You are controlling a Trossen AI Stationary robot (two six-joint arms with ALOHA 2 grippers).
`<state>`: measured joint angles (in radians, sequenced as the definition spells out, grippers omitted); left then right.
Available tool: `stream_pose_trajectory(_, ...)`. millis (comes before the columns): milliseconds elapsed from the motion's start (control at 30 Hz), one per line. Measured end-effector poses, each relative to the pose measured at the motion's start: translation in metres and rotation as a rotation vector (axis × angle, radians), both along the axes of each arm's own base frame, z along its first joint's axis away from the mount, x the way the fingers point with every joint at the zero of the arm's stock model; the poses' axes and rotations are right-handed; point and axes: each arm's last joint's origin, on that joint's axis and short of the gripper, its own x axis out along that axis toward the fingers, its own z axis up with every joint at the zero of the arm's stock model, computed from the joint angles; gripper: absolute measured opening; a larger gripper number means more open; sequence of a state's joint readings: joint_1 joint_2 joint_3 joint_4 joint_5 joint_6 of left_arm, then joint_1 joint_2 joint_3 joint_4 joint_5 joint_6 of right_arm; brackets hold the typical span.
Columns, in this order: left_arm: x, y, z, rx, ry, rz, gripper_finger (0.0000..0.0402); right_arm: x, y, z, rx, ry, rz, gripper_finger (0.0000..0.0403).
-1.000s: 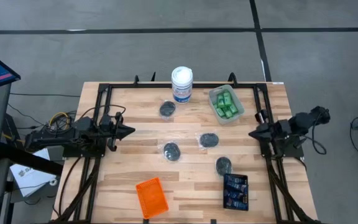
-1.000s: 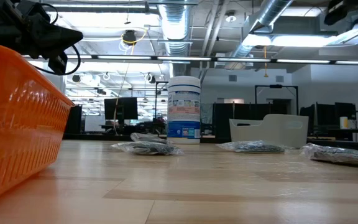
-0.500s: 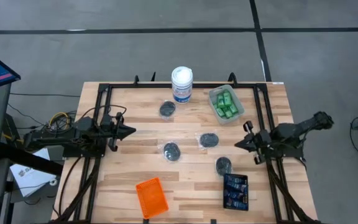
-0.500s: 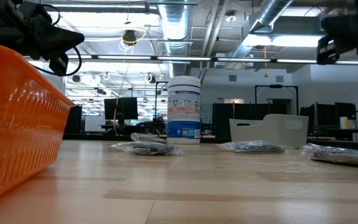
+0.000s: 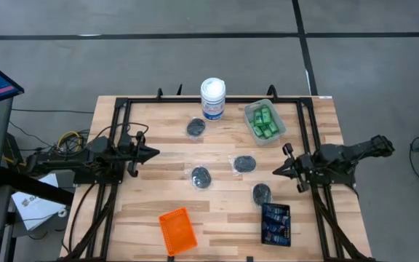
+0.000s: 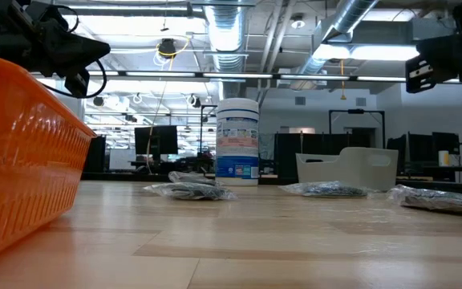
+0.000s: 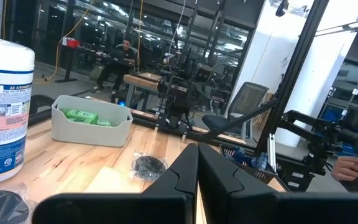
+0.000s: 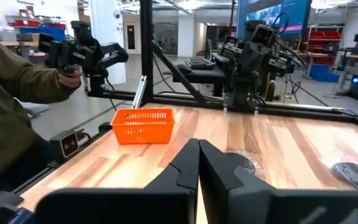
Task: Pick & Place Travel size toiletries
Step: Put the black scrub pad into the orange basket
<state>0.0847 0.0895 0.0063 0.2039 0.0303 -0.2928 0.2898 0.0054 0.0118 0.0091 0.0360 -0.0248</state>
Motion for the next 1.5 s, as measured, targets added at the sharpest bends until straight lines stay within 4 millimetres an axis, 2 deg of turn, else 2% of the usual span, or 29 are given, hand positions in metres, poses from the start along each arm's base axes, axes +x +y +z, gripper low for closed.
stream_pose_trajectory(167, 0.0, 0.0, 0.003, 0.002, -0.029, 0.0, 0.0001, 0.001, -0.003, 0.0, -0.088, -0.02, -0.026, 0.0)
stream_pose_trajectory(333, -0.002, 0.0, 0.01, 0.007, -0.109, -0.001, 0.0001, 0.001, -0.005, 0.0, -0.28, -0.062, -0.06, 0.0)
stream_pose_trajectory(533, -0.002, 0.002, 0.017, -0.012, -0.136, 0.079, 0.0001, 0.002, -0.006, 0.0, -0.309, -0.067, -0.065, 0.0)
stream_pose_trajectory(700, 0.006, 0.004, 0.044, 0.021, -0.111, 0.109, 0.0001, 0.001, -0.006, 0.0, -0.309, -0.066, -0.065, 0.0)
stream_pose_trajectory(867, 0.031, 0.006, 0.069, 0.108, -0.005, 0.12, 0.0013, 0.002, -0.006, 0.0, -0.309, -0.066, -0.065, 0.0)
stream_pose_trajectory(1033, 0.066, 0.01, 0.067, 0.249, 0.182, 0.139, 0.0077, 0.002, -0.006, 0.0, -0.309, -0.066, -0.066, 0.0)
stream_pose_trajectory(1200, 0.097, 0.021, 0.043, 0.307, 0.401, 0.237, 0.0177, 0.002, -0.006, 0.0, -0.309, -0.066, -0.067, 0.0)
stream_pose_trajectory(1367, 0.113, 0.045, 0.016, 0.299, 0.605, 0.452, 0.0273, 0.002, -0.006, 0.0, -0.309, -0.066, -0.068, 0.0)
stream_pose_trajectory(1500, 0.119, 0.074, 0.002, 0.183, 0.674, 0.573, 0.0317, 0.002, -0.006, 0.0, -0.309, -0.066, -0.068, 0.0)
